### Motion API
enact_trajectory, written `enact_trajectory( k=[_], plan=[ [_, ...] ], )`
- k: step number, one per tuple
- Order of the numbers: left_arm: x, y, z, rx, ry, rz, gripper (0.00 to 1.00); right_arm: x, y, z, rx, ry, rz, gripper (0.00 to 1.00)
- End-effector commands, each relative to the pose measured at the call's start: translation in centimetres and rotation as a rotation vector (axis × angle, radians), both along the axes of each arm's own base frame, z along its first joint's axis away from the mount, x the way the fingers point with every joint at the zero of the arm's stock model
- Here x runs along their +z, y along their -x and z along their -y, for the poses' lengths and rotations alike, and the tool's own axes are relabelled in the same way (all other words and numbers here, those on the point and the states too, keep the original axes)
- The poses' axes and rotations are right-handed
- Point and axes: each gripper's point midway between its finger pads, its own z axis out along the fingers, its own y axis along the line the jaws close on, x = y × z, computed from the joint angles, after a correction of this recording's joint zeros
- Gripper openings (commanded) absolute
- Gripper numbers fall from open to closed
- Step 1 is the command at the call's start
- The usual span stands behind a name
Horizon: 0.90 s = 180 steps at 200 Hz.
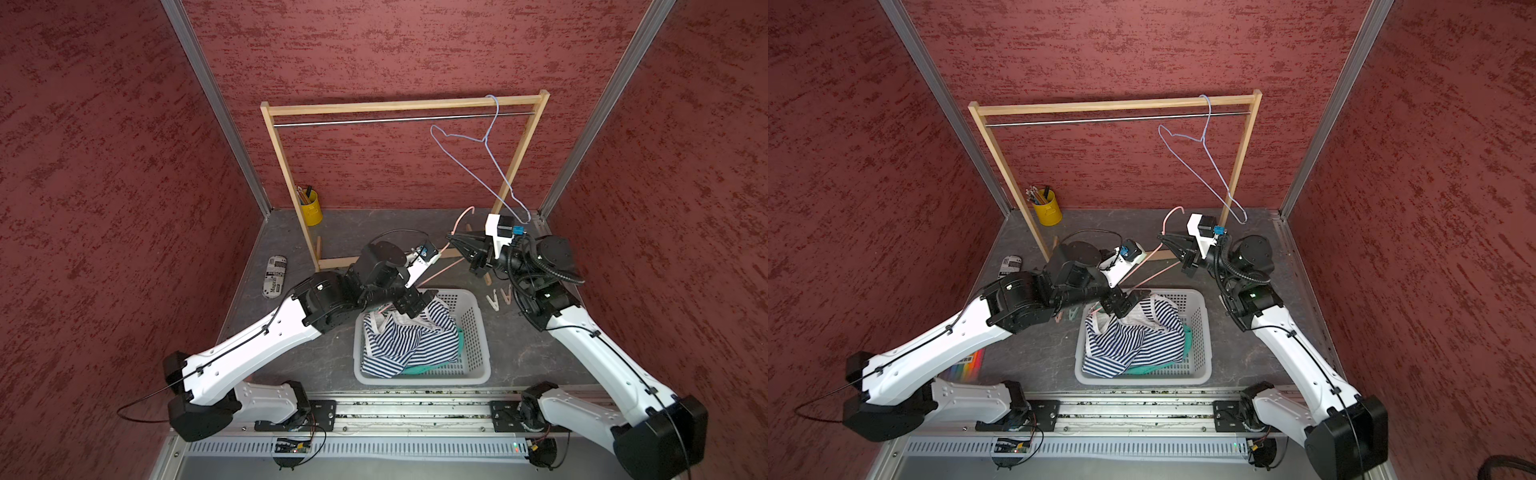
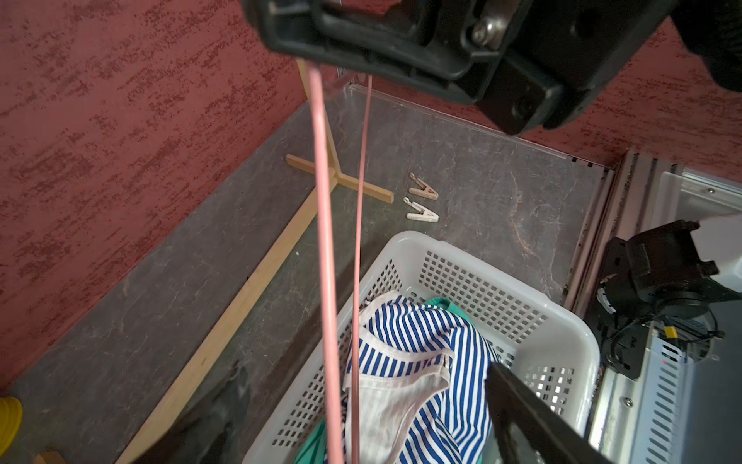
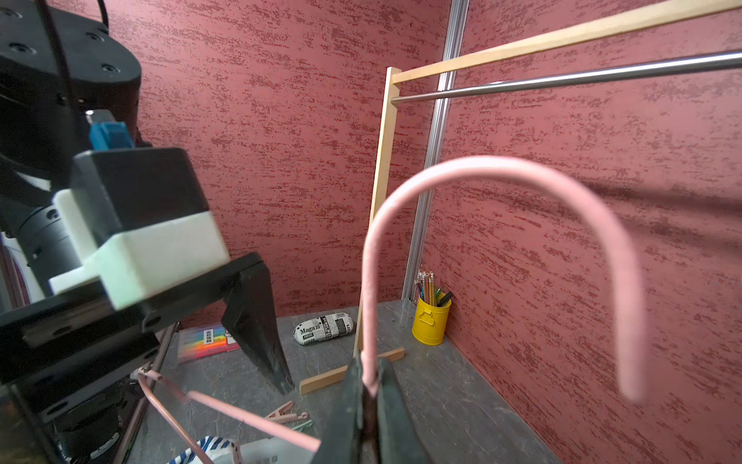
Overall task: Remove the clothespins securing tank tops to the hanger
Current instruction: Place the hanger on the clothesline.
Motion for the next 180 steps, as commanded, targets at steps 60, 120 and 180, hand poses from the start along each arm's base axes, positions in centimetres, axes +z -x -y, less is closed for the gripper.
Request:
enact_trajectory(
  k=[60,120,180],
  plan=[
    [0.2,-1.3,0.0,0.024,0.032,0.02,0.29,2.8,0.7,0.5,-0.027,-0.059,0.075,0.0],
    [1.3,-1.5,-1.0,-0.002,0.117,-0.01,0.0,2.9,1.8,0.9,-0.013,-0.077,0.093,0.44],
    [0.9,-1.8,-5.1,0.097,0.062,0.006,0.0,2.3,1.8,2.1,-0.098,-0.121,0.106,0.99]
  ],
)
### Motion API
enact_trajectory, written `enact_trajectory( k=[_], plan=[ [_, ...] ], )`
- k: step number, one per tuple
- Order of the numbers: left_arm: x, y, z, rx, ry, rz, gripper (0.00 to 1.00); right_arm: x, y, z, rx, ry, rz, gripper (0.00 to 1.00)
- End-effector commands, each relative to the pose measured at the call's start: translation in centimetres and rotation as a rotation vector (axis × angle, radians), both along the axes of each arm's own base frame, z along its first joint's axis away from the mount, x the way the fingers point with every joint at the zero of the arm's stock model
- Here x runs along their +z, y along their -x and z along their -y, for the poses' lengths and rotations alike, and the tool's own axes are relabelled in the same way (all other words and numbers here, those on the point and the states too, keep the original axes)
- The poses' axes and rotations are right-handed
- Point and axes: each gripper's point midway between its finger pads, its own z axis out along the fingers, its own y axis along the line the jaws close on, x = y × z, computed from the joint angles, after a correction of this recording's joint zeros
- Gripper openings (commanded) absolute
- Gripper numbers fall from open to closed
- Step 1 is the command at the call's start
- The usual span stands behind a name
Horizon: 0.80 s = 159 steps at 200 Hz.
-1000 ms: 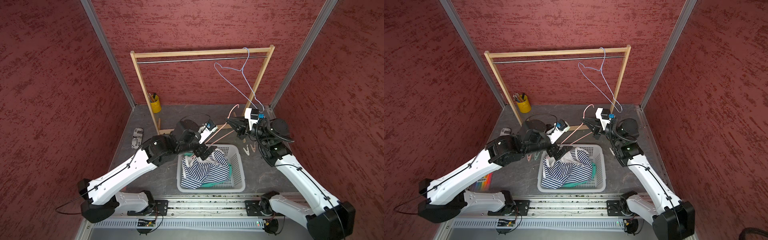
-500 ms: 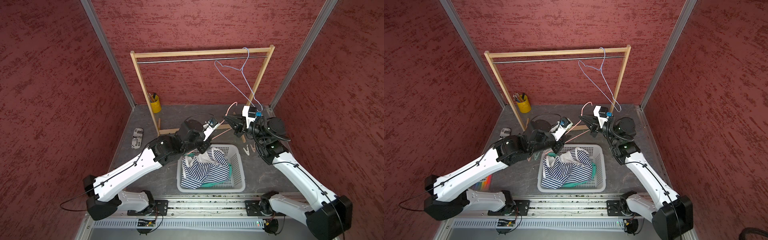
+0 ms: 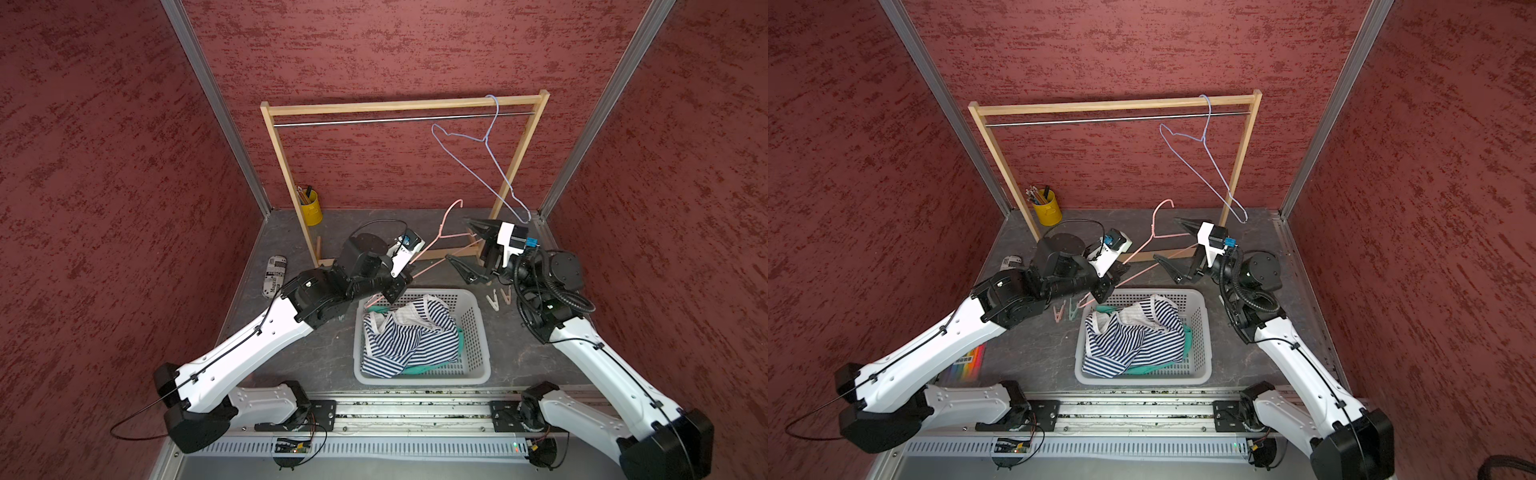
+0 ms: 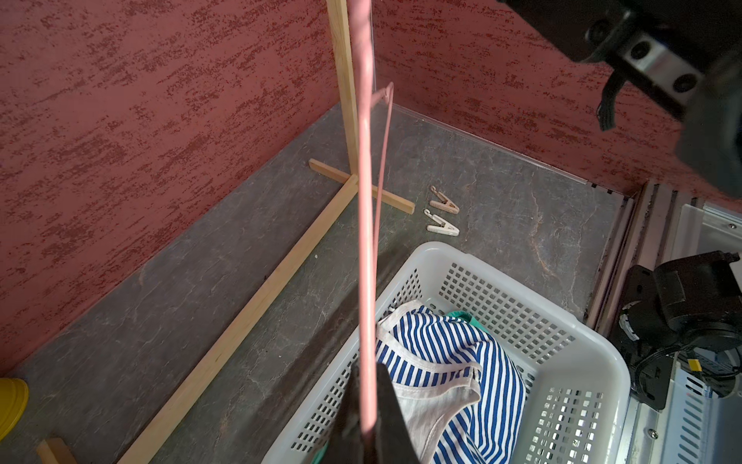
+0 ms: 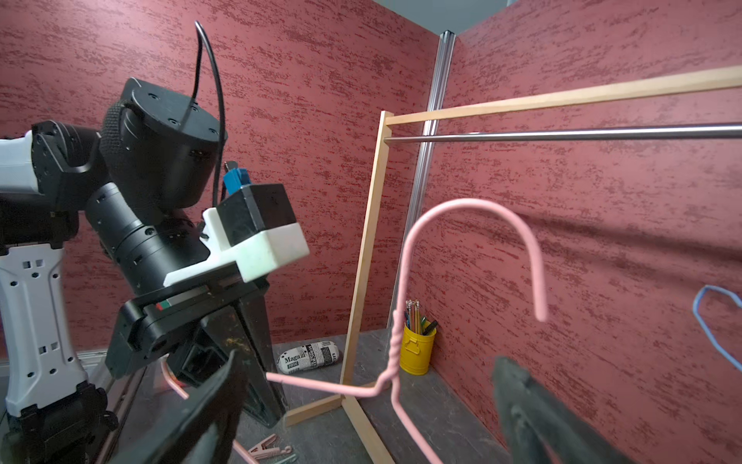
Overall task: Remove the clothespins securing tank tops to the hanger
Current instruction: Place the hanger on the clothesline.
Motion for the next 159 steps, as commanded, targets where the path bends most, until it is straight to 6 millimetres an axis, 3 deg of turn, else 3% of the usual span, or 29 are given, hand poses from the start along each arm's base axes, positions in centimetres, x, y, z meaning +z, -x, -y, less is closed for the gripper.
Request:
enact_trajectory(
  k=[1,48,86,116,159],
  plan=[
    [0.8,0.2,-2.2,0.05,-0.004,0.021,0.0,1.1,-0.1,0.7,-0.053,-0.044,0.022,0.99],
    [1.7,-1.1,-7.7,0.246,-0.02,0.047,0.0,1.3,-0.7,1.8,-0.136,-0.084,0.019,0.99],
    [6.6,-3.5,-9.9,0.436,0.153,0.172,0.0,1.0,-1.4,2.6,-0.186,-0.12,-0.003,0.99],
    [9.2,-5.9,-10.3,0.535,0.162,0.241,0.0,0.3,-1.5,2.8,-0.193,-0.132,-0.04,0.99],
    [13.8,-7.6,-12.5,0.674,0.226,0.389,0.0,-2.1,-2.1,3.2,-0.242,-0.102,-0.102,0.99]
  ],
)
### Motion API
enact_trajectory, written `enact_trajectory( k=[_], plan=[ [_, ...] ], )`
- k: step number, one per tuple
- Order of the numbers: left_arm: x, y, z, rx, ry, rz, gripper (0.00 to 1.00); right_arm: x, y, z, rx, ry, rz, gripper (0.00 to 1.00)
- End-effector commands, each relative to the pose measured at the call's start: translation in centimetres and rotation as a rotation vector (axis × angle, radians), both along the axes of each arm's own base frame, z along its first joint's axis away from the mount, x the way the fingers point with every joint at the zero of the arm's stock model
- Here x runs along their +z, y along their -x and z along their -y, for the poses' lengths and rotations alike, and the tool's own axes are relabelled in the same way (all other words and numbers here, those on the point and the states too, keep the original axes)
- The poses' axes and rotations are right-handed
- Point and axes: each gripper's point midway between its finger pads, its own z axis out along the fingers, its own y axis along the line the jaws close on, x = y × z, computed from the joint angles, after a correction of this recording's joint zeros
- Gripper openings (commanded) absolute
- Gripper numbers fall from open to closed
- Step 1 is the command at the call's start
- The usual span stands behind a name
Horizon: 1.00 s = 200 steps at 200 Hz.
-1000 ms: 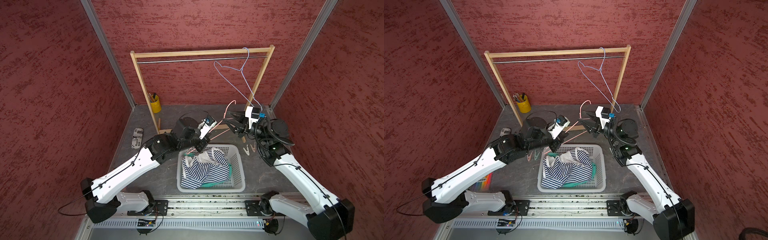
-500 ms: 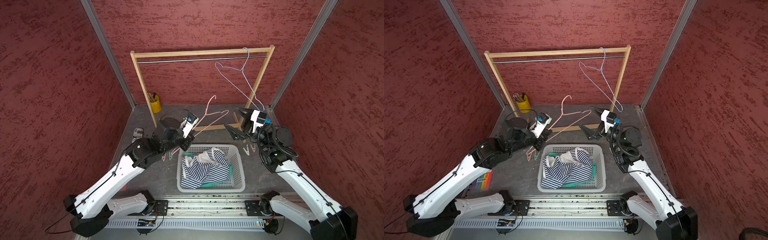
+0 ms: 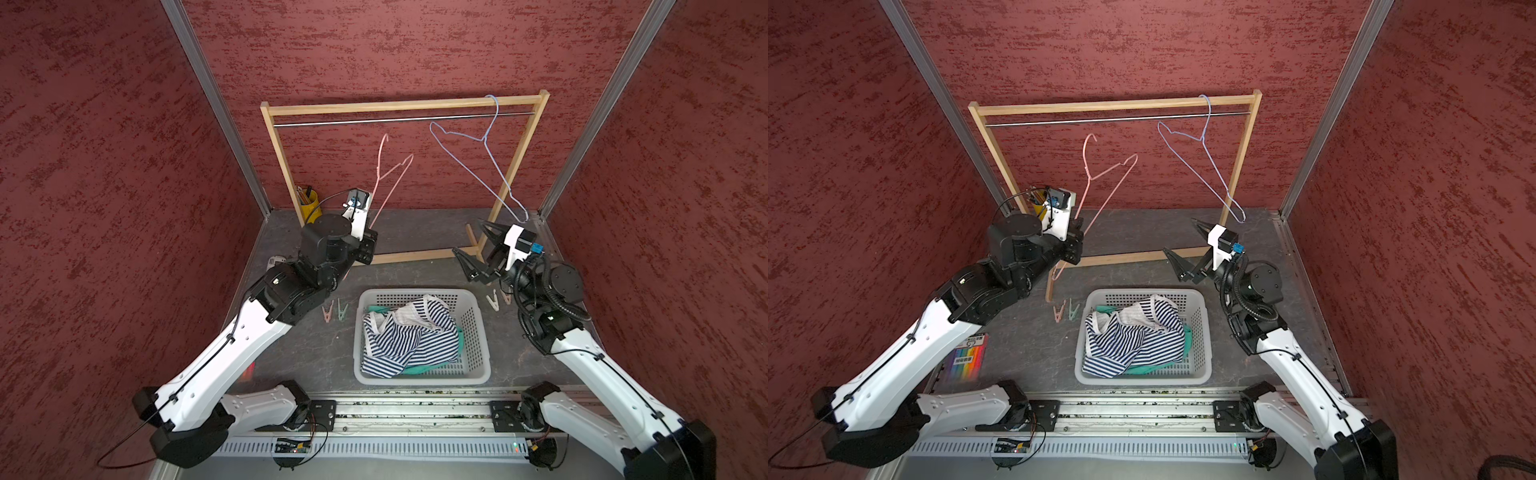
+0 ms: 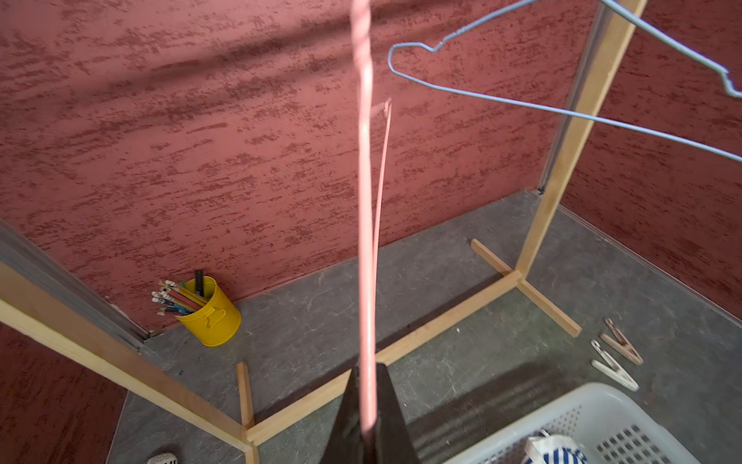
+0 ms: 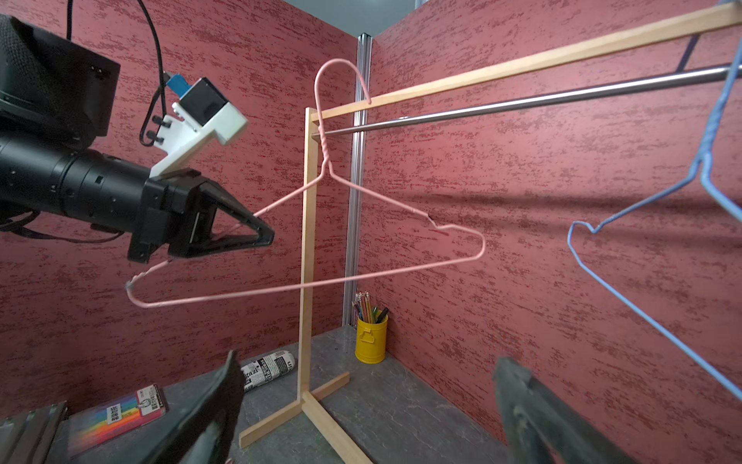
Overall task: Remove the clothespins securing tank tops to the hanger
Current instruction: Place the hanger on the clothesline.
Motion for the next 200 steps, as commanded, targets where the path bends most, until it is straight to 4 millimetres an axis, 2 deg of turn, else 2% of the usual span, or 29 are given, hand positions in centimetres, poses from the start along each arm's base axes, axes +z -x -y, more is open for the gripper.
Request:
enact_trajectory(
  k=[1,48,108,168,200],
  plan=[
    [5.1,-0.7,-2.4,0.124,0.079,0.154,0.0,-0.2,-0.2,0.6,-0.04,-0.013,-0.024,0.99],
    [7.6,-2.5,-4.3,0.208,0.077,0.188,0.0,-1.7,-0.8,1.0,-0.083,0.002,-0.07,0.99],
    [7.3,-6.6,-5.0,0.218,0.067,0.122,0.0,-2.6,-1.3,0.7,-0.072,0.001,-0.093,0.99],
    [4.7,-9.2,-4.9,0.209,0.09,0.025,0.0,-3.5,-1.6,1.1,-0.107,0.017,-0.122,0.99],
    [2.5,-9.4,-4.6,0.196,0.119,-0.017,0.0,-3.9,-1.7,1.2,-0.116,0.027,-0.136,0.99]
  ],
)
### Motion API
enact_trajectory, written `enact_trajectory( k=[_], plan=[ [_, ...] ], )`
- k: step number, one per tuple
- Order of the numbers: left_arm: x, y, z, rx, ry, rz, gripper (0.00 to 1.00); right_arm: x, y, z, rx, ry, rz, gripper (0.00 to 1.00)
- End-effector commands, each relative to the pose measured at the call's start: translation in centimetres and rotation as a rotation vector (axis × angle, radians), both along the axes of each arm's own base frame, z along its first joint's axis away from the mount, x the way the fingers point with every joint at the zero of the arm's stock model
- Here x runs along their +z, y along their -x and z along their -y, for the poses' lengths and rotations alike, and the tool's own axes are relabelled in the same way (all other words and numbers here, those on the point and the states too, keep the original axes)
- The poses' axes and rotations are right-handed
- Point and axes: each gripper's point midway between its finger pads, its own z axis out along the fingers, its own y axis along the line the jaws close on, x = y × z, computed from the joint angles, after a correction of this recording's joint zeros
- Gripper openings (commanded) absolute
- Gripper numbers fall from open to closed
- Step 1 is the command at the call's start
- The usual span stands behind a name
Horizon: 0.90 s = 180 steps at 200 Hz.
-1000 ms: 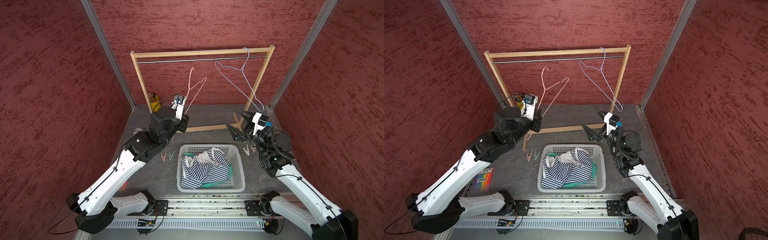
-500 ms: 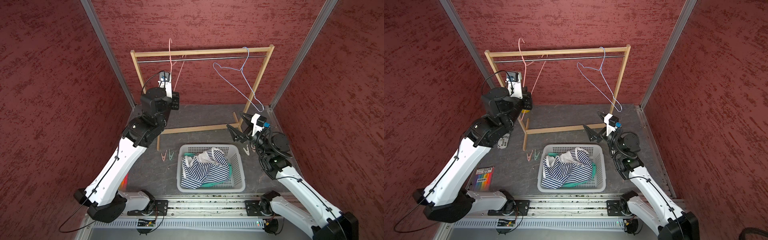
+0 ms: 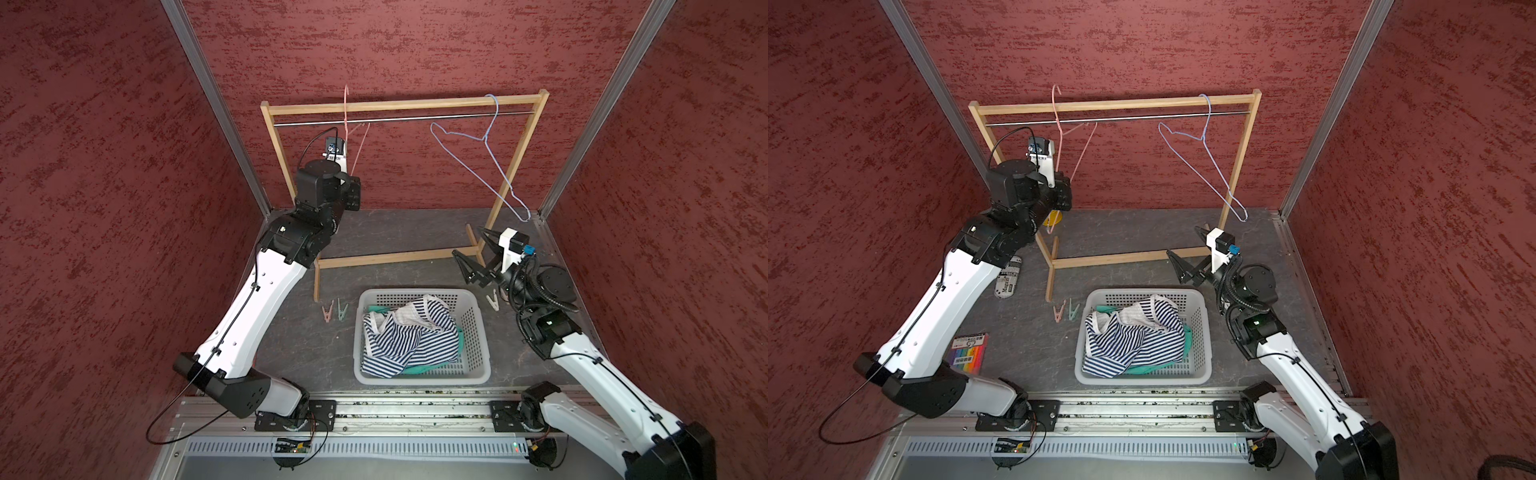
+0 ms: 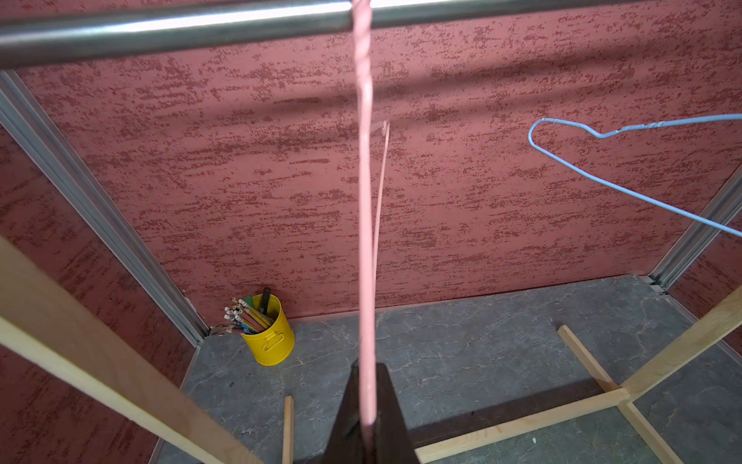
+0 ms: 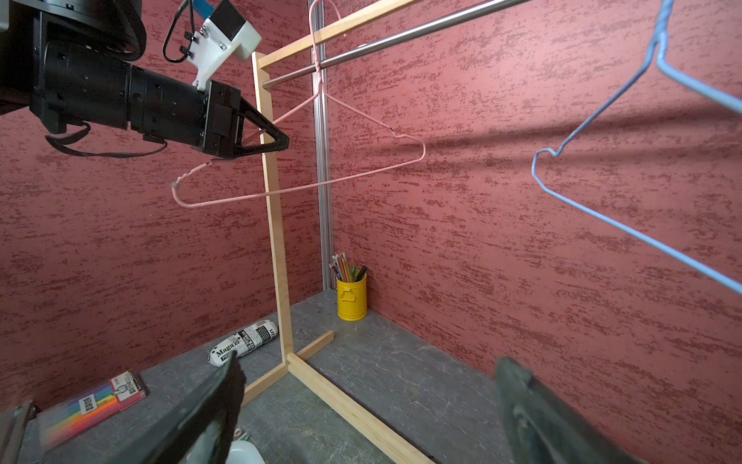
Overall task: Remove the clothespins securing tank tops to the hanger
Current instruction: Place the hanger on the clothesline.
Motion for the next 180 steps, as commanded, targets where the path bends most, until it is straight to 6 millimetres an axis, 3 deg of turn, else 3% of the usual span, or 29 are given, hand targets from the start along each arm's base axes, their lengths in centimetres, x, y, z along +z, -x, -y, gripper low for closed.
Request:
enact_trajectory(
  k=[1,41,69,87,100,102,150,180],
  plan=[
    [-1.0,0.1,0.5,-0.028,0.055,-0.018,0.0,-0.2,0.0,0.2,-0.021,0.004,-0.01,0.99],
    [-4.2,0.5,0.7,-0.04,0.07,-0.077,0.0,-1.8,-0.4,0.4,-0.038,0.024,-0.059,0.99],
    [-5.1,1.3,0.8,-0.062,0.091,-0.071,0.16,-2.4,-0.5,0.4,-0.038,0.027,-0.078,0.99],
    [-5.2,1.7,1.1,-0.089,0.098,-0.051,0.5,-2.3,-0.6,0.4,-0.041,0.025,-0.079,0.99],
    [-5.1,2.3,1.7,-0.135,0.099,-0.028,0.97,-2.3,-0.7,0.4,-0.046,0.021,-0.078,0.99],
    [-5.2,2.4,1.8,-0.139,0.099,-0.025,0.99,-2.4,-0.7,0.5,-0.048,0.019,-0.079,0.99],
    [-7.4,5.7,0.4,-0.141,0.115,0.091,1.0,-3.0,-2.0,1.6,-0.128,-0.025,-0.107,0.99],
    [-6.7,9.2,-0.4,-0.2,0.167,0.283,0.99,-2.7,-2.7,2.3,-0.169,-0.057,-0.109,0.99]
  ],
)
